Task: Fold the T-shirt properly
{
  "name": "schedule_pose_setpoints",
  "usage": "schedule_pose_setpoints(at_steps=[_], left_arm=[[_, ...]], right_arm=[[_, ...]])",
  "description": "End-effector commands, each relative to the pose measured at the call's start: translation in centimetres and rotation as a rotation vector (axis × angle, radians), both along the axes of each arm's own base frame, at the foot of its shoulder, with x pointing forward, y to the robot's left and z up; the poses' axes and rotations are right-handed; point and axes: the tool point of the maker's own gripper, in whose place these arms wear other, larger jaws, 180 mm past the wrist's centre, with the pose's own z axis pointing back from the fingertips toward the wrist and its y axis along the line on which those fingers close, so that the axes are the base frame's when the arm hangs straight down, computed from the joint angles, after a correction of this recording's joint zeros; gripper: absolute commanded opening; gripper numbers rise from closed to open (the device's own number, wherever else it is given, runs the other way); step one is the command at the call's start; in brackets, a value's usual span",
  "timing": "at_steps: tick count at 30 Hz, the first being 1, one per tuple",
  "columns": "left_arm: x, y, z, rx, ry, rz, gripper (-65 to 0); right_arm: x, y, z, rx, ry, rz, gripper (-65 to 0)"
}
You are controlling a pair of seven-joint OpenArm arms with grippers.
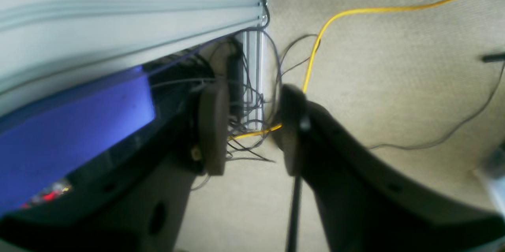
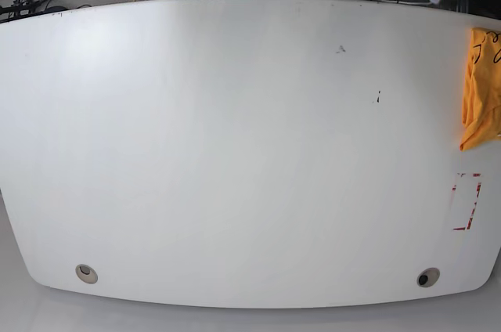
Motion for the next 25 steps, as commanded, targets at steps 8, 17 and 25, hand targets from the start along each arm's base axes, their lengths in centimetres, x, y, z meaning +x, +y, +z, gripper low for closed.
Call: schedule_pose_setpoints(at_steps=[8, 17, 25], left_arm=[[2.0, -0.4, -0.3, 0.053, -0.010, -0.060, -34.2], [2.2, -0.8, -0.4, 0.047, -0.013, -0.054, -34.2], [2.3, -0.8, -0.4, 0.049, -0.018, -0.050, -34.3]], right_arm=[[1.6, -3.0, -1.7, -0.085, 0.055, -0.028, -43.6], [3.1, -3.4, -2.2, -0.108, 0.061, -0.037, -43.4], [3.2, -3.4, -2.2, -0.108, 0.060, -0.037, -43.4]])
